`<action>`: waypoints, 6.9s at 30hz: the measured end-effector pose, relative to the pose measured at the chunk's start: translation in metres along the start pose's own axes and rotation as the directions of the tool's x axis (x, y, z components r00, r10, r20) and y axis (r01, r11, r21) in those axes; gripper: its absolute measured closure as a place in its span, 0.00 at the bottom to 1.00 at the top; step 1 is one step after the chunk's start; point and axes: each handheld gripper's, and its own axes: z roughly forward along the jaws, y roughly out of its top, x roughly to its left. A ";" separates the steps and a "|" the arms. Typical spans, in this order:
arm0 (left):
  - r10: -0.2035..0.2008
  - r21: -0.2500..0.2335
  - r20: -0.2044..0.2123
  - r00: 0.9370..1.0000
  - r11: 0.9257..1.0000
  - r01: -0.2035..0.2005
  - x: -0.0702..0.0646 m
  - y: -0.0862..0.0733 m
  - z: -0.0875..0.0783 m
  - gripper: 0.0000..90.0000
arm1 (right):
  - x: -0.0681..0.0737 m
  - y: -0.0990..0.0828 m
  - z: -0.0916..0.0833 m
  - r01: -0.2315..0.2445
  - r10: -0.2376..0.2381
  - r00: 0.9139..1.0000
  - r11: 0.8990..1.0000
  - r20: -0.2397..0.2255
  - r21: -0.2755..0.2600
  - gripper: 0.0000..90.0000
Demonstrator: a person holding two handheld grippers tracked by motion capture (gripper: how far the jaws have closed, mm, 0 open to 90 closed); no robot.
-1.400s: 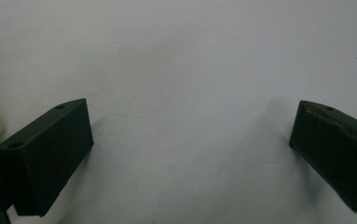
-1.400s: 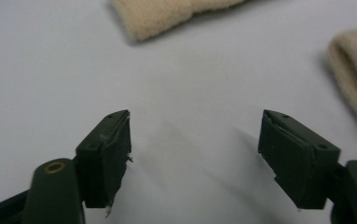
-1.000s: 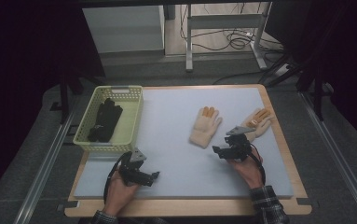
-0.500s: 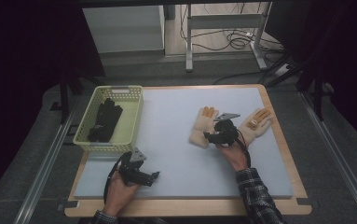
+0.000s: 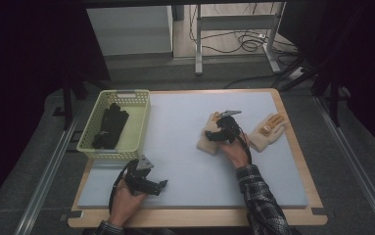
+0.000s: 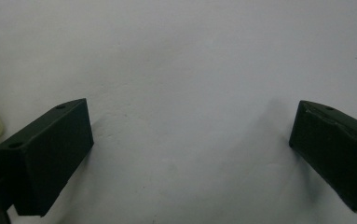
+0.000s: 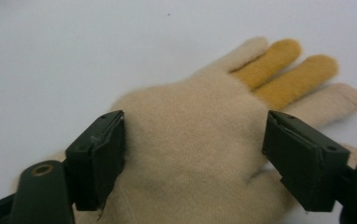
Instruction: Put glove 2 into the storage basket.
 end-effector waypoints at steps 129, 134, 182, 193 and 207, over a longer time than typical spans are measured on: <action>0.001 0.001 0.000 1.000 1.000 -0.001 0.000 0.000 0.000 0.00 | -0.127 -0.066 -0.110 -0.130 0.132 0.966 0.991 0.224 -0.024 0.46; -0.002 -0.001 0.000 1.000 1.000 0.002 0.000 0.000 0.000 0.00 | -0.133 -0.068 -0.095 -0.147 0.149 0.962 0.989 0.228 -0.024 0.38; 0.001 0.000 -0.001 1.000 1.000 -0.001 0.000 0.000 0.000 0.00 | -0.023 -0.045 -0.163 0.097 -0.112 0.988 0.985 -0.108 -0.142 0.70; -0.004 -0.002 -0.001 1.000 1.000 0.004 0.000 0.000 0.000 0.00 | 0.045 -0.034 -0.154 0.241 -0.273 0.922 0.960 -0.275 -0.145 0.70; 0.000 -0.001 -0.002 1.000 1.000 0.000 0.000 0.000 0.000 0.00 | 0.084 -0.039 -0.097 0.396 -0.388 0.877 0.918 -0.284 -0.030 0.69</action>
